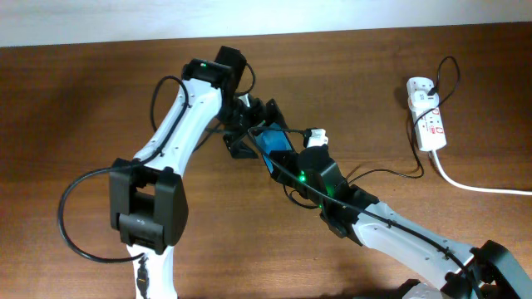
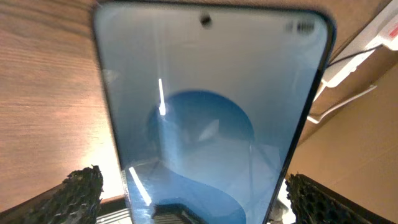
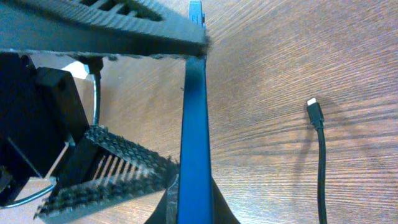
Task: Plug charger to phone and switch on socket
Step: 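Grasp the phone's edge with the right gripper beside the left gripper, then release the phone from the left gripper and pull it back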
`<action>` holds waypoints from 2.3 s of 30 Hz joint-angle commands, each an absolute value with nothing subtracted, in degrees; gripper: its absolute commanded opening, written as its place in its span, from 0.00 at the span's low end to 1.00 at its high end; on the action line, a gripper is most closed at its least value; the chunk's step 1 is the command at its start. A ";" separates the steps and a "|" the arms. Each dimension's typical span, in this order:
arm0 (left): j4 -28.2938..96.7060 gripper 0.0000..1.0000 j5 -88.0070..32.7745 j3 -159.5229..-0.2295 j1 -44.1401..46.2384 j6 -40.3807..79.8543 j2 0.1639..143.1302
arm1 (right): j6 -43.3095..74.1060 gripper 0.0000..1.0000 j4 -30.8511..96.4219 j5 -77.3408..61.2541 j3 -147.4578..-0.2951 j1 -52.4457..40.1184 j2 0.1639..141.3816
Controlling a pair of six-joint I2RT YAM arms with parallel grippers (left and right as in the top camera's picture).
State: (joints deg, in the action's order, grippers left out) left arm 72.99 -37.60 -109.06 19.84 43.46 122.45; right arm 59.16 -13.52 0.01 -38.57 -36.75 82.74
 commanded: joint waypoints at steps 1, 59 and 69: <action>73.06 0.99 -37.60 -109.19 16.71 40.21 121.03 | 57.47 0.04 -14.11 0.75 -39.22 -36.99 82.83; 48.88 0.96 -36.77 -72.23 10.98 42.54 86.56 | 93.45 0.04 -8.75 -35.40 -39.22 -22.48 79.11; 61.87 0.99 -40.36 -72.23 -4.27 37.71 86.56 | 93.47 0.04 -8.75 -34.92 -39.22 -22.48 79.11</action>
State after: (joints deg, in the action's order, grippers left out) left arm 61.65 -37.65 -72.64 -3.95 39.42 86.21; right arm 93.89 -8.10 -34.39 -38.52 -22.63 80.64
